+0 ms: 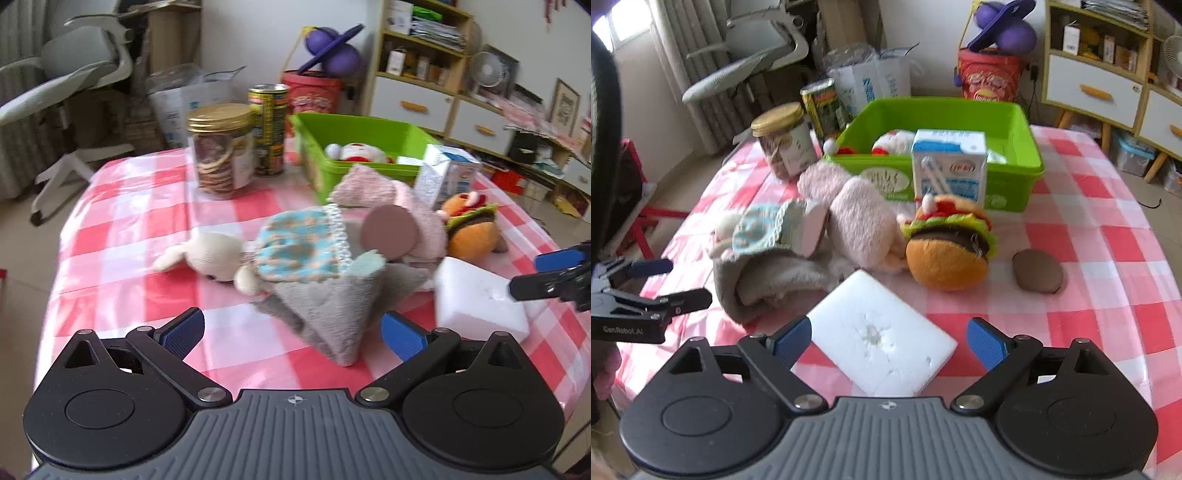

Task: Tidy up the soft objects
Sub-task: 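Close the left tool on the grey towel and lift it, then close the right tool on the white foam block and lift it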

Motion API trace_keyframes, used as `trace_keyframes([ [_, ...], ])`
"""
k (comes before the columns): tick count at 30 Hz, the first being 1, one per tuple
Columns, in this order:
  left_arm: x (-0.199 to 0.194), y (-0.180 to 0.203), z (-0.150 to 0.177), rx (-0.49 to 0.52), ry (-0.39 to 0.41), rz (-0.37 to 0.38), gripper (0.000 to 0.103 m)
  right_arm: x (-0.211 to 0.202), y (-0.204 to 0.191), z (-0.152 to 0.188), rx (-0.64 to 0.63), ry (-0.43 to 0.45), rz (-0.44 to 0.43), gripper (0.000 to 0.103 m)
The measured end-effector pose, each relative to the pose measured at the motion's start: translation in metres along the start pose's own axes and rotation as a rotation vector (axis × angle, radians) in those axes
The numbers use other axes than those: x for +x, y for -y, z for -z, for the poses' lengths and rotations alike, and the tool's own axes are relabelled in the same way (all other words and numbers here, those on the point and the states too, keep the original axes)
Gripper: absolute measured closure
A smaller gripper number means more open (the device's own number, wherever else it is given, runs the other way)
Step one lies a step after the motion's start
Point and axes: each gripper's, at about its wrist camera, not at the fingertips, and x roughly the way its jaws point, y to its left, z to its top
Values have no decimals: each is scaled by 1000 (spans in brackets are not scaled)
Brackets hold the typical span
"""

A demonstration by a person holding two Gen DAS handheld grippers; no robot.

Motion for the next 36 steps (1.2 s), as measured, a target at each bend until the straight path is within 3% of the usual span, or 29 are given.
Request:
trace_keyframes([
  [8, 13, 19, 2, 19, -11, 54, 13, 16, -9, 9, -82, -59, -7, 35],
  [19, 28, 23, -3, -57, -50, 41, 55, 36, -20, 17, -200, -94, 65, 35],
  [21, 28, 22, -5, -72, -60, 32, 70, 38, -19, 17, -209, -91, 83, 35],
  [24, 28, 19, -8, -110, -81, 38, 83, 39, -17, 16, -210, -87, 90, 35],
  [27, 24, 19, -11, -129, -93, 45, 89, 41, -15, 14, -204, -88, 98, 35],
  [36, 3, 21, -19, -165, -80, 72, 92, 41, -10, 11, -173, -87, 109, 36],
])
